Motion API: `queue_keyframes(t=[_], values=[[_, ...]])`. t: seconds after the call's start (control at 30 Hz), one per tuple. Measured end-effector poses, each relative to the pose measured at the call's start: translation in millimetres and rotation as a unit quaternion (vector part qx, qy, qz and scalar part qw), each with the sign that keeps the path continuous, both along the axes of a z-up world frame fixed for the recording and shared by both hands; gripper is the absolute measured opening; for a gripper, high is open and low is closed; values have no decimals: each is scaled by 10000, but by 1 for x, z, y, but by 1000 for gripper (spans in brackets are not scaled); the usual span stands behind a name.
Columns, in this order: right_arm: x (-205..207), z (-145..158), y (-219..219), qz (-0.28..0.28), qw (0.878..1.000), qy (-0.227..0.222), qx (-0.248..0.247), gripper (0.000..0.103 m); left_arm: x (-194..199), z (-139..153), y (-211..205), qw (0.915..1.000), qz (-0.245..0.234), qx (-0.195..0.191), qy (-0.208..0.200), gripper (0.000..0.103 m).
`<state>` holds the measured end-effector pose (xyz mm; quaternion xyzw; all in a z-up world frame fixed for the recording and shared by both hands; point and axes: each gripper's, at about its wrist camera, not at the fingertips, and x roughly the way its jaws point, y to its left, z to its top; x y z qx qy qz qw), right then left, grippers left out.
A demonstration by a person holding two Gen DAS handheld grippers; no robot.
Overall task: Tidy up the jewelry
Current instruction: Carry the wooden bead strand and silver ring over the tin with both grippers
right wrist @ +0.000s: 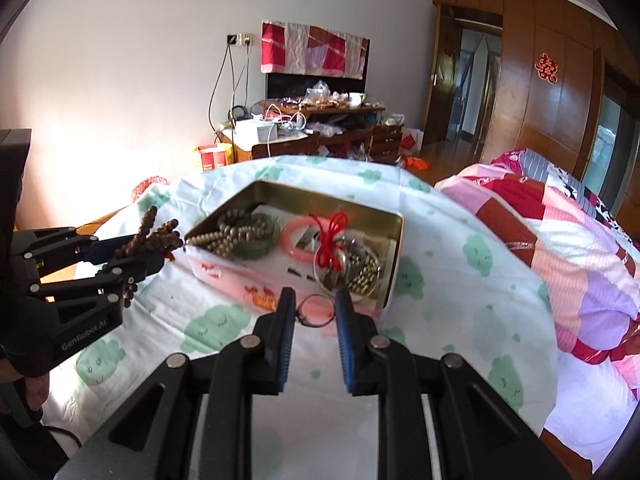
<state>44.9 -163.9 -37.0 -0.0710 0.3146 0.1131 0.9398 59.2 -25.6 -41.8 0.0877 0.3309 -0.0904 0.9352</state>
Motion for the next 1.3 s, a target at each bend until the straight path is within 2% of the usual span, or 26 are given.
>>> queue_keyframes(t=[0.27, 0.57, 0.97, 1.3], values=[[8, 10, -4, 6, 9999, -149, -25, 22, 10, 22, -9, 9996, -55, 92, -245, 25], [22, 19, -7, 28, 9996, -270, -22, 22, 28, 33, -17, 9988, -73, 308, -381, 25], [41, 27, -7, 42, 9995, -310, 47, 22, 52, 39, -23, 9982, -10, 420, -439, 25], [53, 23, -5, -41, 9996, -281, 21, 22, 67, 30, -25, 9982, 105, 484, -348, 25]])
